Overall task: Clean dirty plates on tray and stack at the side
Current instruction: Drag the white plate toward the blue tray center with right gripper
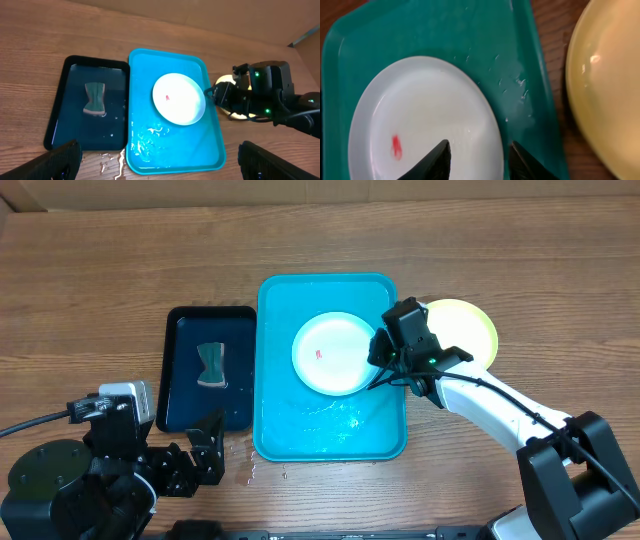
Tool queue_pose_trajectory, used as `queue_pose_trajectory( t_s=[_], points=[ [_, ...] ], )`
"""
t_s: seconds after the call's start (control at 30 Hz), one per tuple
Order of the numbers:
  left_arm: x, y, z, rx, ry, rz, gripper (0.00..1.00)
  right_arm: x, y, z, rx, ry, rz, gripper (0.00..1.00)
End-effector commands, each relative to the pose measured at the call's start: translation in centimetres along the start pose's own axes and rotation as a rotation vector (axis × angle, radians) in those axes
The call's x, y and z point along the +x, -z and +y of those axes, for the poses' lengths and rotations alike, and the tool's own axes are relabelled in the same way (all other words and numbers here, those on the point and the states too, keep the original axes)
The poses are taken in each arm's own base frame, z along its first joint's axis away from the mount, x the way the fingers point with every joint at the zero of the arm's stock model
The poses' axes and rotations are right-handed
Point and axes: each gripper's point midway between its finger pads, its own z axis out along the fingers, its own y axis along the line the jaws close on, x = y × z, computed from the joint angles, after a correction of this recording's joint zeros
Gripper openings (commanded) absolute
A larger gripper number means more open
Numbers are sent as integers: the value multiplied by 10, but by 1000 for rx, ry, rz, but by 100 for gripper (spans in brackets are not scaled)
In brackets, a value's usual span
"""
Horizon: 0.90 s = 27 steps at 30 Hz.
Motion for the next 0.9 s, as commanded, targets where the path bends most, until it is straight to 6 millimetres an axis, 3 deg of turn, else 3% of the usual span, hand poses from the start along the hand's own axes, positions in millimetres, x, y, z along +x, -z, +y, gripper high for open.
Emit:
queue_pose_trajectory(
  t_s=[0.0, 0.2, 0.3, 0.6, 0.8, 0.87],
  points=[
    [-2, 2, -2, 6, -4, -8, 100, -17, 1, -8, 59, 34, -83, 38],
    [-2, 2, -2, 6, -4, -8, 100, -1, -27, -19, 96, 41, -33, 38],
    [-2, 2, -2, 6, -4, -8, 100, 3, -33, -14, 64, 40, -16, 37],
    [-2, 2, -2, 6, -4, -8, 100, 21, -33, -2, -16, 27, 81, 4],
    [-2, 2, -2, 6, -4, -8, 100, 36, -31, 0, -36, -37, 159, 4],
    [-2, 2, -2, 6, -4, -8, 100, 38, -31, 1, -41, -37, 166, 11]
  ],
)
